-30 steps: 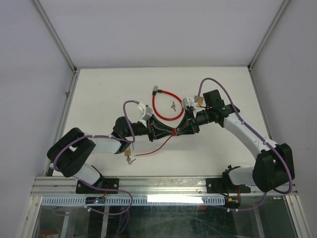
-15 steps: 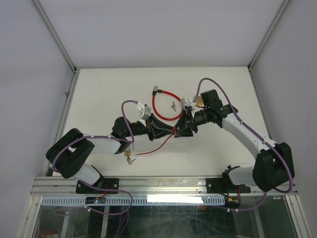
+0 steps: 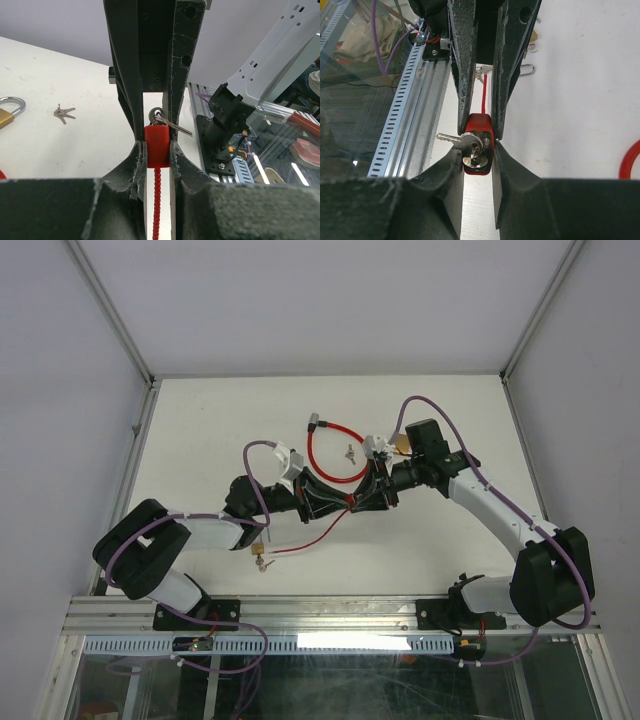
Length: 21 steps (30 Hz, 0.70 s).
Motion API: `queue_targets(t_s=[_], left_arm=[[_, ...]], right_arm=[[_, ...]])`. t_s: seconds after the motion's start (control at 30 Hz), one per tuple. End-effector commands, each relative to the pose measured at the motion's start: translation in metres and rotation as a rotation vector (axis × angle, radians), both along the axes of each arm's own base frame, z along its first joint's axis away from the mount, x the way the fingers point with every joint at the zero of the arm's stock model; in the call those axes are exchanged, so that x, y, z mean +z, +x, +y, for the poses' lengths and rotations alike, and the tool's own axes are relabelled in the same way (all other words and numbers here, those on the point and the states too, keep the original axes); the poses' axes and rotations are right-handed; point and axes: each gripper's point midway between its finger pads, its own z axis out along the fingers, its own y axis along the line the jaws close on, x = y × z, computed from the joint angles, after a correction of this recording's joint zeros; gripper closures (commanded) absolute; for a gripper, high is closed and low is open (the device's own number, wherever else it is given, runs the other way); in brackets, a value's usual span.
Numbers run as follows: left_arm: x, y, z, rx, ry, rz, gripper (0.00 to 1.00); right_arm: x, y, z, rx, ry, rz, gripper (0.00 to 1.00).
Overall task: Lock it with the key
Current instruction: Pick up the lock from the center of the board.
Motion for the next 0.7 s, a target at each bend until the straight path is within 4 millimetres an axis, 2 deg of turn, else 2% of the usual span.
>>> queue_targets(t_s=[0.0, 0.07, 0.23, 0.27, 0.33, 0.53, 0.67], left_arm=[[0.034, -0.004, 0.003, -0.007, -0.090, -0.079, 1.00], [0.034, -0.003, 0.003, -0.004, -0.090, -0.072, 0.98], [0.039, 0.004, 0.013, 0.072, -0.121, -0.056, 0.66], [0.038, 0.007, 0.015, 0.090, -0.122, -0.051, 0.62], [0.048, 0.007, 0.025, 0.133, -0.150, -0.065, 0.54], [0.047, 0.018, 0.050, 0.276, -0.156, -0.001, 0.46], [0.039, 0.025, 0.068, 0.382, -0.157, 0.132, 0.39]], right_arm=[[0.015, -0.006, 0.004, 0.048, 0.065, -0.004, 1.00], [0.016, -0.006, 0.004, 0.049, 0.069, -0.002, 1.00], [0.021, 0.000, -0.002, 0.025, 0.081, 0.002, 1.00], [0.022, 0.001, -0.003, 0.020, 0.083, 0.004, 1.00], [0.023, 0.004, -0.006, 0.009, 0.085, 0.008, 1.00], [0.028, 0.016, -0.013, -0.045, 0.069, 0.027, 1.00], [0.030, 0.038, -0.025, -0.143, 0.033, 0.049, 1.00]])
